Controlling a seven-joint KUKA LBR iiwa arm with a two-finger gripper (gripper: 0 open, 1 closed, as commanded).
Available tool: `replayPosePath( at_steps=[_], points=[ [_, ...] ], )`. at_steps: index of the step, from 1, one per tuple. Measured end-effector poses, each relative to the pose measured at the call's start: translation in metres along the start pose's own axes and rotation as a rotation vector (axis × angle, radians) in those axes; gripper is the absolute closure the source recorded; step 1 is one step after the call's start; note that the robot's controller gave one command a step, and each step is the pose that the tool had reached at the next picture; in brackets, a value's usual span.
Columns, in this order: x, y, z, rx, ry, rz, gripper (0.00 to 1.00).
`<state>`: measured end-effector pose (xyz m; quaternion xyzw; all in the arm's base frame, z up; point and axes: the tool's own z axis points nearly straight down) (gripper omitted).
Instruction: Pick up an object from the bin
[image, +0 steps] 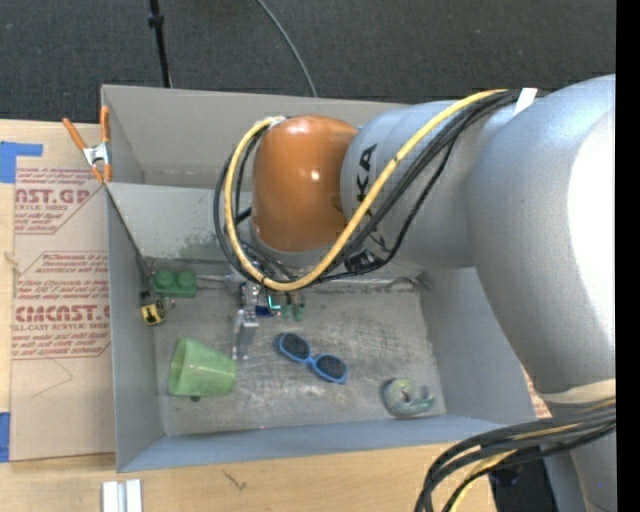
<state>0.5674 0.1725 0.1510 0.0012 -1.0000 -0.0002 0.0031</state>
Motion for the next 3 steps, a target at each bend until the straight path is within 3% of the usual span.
replayPosePath(
  at_steps=[1,2,3],
  points=[
    [0.013,-0.087,0.08,-0.005,-0.015,-0.065,0.0],
    [0.037,-0.153,0.077,0.0,-0.016,-0.034,0.0],
    [0.037,-0.15,0.076,-0.002,-0.014,-0.038,1.0]
  ],
)
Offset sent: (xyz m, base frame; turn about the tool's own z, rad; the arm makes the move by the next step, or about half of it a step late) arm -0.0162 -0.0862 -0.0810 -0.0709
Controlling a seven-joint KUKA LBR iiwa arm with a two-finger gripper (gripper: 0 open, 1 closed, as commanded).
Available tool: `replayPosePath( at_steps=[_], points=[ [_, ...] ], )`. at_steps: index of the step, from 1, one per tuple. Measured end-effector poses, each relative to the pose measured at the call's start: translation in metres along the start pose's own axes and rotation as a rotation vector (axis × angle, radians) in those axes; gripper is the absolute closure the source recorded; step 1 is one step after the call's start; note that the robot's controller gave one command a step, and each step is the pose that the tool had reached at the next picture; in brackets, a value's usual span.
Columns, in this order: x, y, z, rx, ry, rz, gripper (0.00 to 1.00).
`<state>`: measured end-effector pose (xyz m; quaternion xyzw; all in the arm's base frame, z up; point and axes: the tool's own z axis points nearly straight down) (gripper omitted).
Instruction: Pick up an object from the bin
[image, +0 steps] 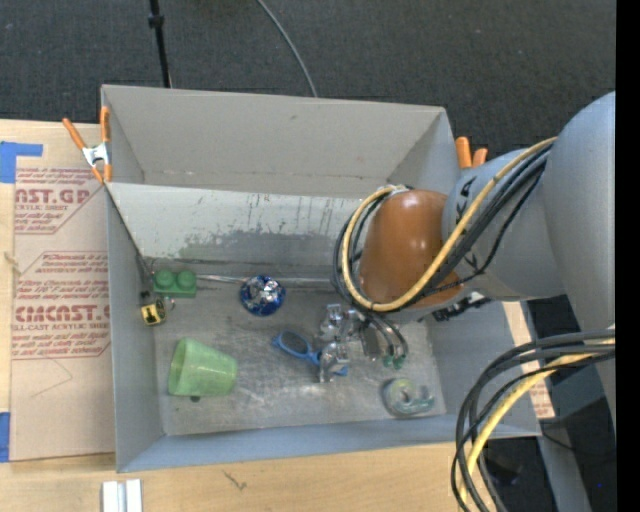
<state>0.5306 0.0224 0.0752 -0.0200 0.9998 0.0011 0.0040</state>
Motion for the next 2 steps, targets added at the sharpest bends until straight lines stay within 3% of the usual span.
replayPosePath(
  at_steps=[1,2],
  points=[
    [0.012,0.01,-0.114,0.001,0.001,-0.276,1.0],
    [0.003,0.013,-0.219,0.0,0.002,-0.636,1.0]
  ],
)
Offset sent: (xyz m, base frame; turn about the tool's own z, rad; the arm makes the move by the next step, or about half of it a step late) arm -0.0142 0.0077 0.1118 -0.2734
